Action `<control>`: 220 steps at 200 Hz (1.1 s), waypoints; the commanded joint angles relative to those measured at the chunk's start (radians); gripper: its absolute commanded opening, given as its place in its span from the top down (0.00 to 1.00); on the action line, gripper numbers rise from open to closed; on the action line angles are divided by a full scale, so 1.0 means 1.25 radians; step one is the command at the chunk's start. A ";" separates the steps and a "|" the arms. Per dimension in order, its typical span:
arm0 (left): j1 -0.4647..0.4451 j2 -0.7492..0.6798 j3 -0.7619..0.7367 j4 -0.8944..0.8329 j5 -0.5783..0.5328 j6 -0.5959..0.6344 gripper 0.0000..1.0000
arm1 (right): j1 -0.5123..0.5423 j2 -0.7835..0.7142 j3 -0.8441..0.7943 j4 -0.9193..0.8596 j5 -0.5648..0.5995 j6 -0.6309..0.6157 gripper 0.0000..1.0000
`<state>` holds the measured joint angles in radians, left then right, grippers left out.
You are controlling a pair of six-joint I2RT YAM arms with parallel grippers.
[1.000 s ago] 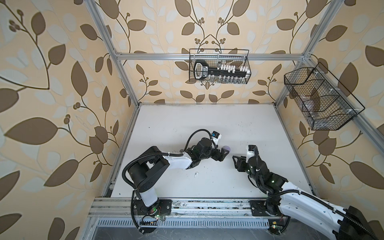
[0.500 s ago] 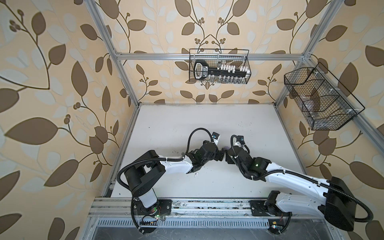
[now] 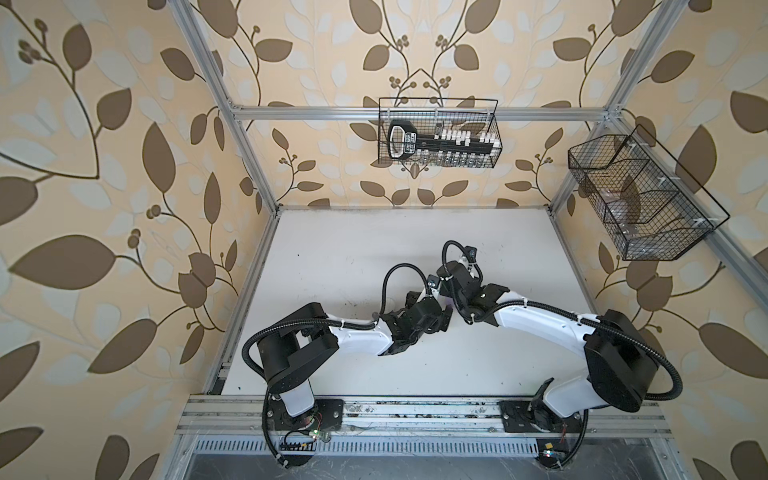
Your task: Insert the wireless bluetooth earbuds into the charging case
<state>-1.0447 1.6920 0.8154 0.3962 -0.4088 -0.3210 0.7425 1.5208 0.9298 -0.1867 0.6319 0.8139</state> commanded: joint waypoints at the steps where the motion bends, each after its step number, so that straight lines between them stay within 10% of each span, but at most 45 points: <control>1: -0.093 0.005 0.042 0.047 0.129 0.148 0.08 | 0.057 0.013 0.047 0.133 -0.019 0.013 0.26; 100: -0.071 -0.033 -0.051 0.201 -0.007 0.088 0.01 | 0.027 -0.048 -0.002 0.069 0.082 0.091 0.22; 156: -0.052 -0.147 -0.091 0.132 -0.298 0.088 0.01 | 0.029 -0.115 -0.012 0.033 0.125 -0.024 0.00; 220: 0.025 -0.348 -0.224 0.102 -0.236 0.065 0.01 | 0.064 -0.170 -0.013 0.004 0.188 -0.103 0.00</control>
<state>-1.0096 1.3148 0.5797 0.5114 -0.6834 -0.2535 0.7956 1.3338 0.9112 -0.1486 0.7734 0.7410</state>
